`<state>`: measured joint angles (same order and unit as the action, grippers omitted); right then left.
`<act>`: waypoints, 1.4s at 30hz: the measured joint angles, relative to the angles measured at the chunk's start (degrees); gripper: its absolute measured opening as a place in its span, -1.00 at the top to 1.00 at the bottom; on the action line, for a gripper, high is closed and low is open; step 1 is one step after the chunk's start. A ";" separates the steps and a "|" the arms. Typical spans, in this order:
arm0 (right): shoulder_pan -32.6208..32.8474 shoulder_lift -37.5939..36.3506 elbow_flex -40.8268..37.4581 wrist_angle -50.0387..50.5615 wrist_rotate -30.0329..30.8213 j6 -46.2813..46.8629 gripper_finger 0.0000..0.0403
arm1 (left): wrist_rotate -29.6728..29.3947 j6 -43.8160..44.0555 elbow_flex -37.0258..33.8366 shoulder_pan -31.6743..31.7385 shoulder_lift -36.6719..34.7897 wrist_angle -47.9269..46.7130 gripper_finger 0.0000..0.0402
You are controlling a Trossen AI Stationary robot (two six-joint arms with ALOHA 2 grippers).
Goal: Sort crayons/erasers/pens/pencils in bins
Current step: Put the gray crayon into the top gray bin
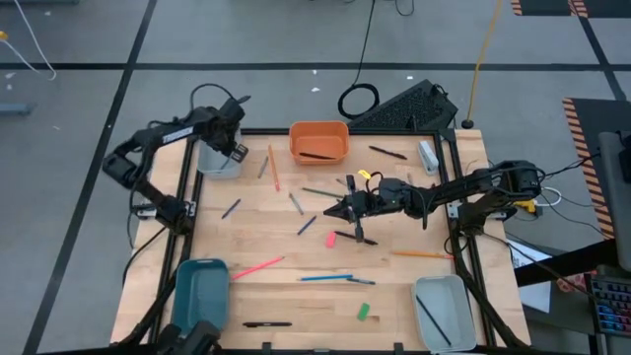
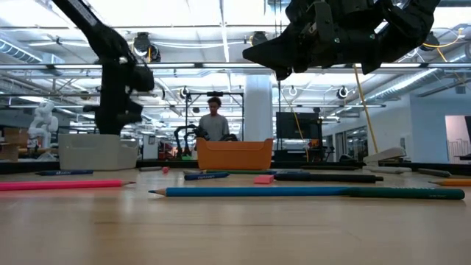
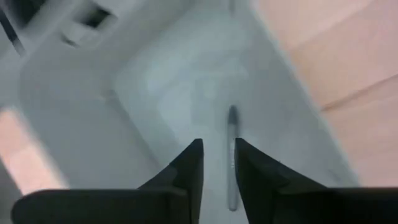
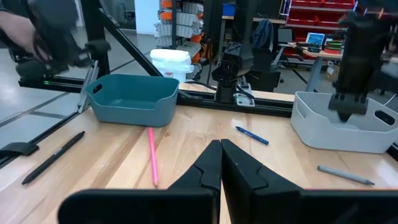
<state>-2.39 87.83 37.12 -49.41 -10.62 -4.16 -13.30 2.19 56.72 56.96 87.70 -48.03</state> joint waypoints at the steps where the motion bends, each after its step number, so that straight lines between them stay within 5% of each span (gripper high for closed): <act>1: 0.00 0.00 0.00 0.00 0.08 0.00 0.99 | -0.08 0.04 0.01 -0.44 -2.05 0.09 0.59; 6: -0.02 0.00 0.00 0.02 0.27 -0.50 0.99 | -0.24 -0.85 0.01 -5.96 -12.84 0.02 0.79; 13: -0.02 0.00 0.00 2.30 0.67 -1.53 0.99 | 3.38 -3.07 -0.30 -22.30 -21.29 2.81 0.98; 23: -0.04 0.00 0.00 5.42 9.75 -4.32 0.99 | 5.04 -3.44 -20.01 -41.30 -23.92 47.30 0.98; 31: 0.26 -5.06 0.53 10.99 17.02 -1.05 0.99 | 7.04 -2.47 -33.69 -47.78 -23.45 74.95 0.93; 42: 0.98 -15.93 0.45 37.98 25.98 5.52 0.99 | 6.86 3.75 -42.88 -48.43 -23.43 85.86 0.94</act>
<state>-1.41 71.90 37.58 -11.42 15.36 1.36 -6.45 5.93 13.85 8.53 64.27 37.83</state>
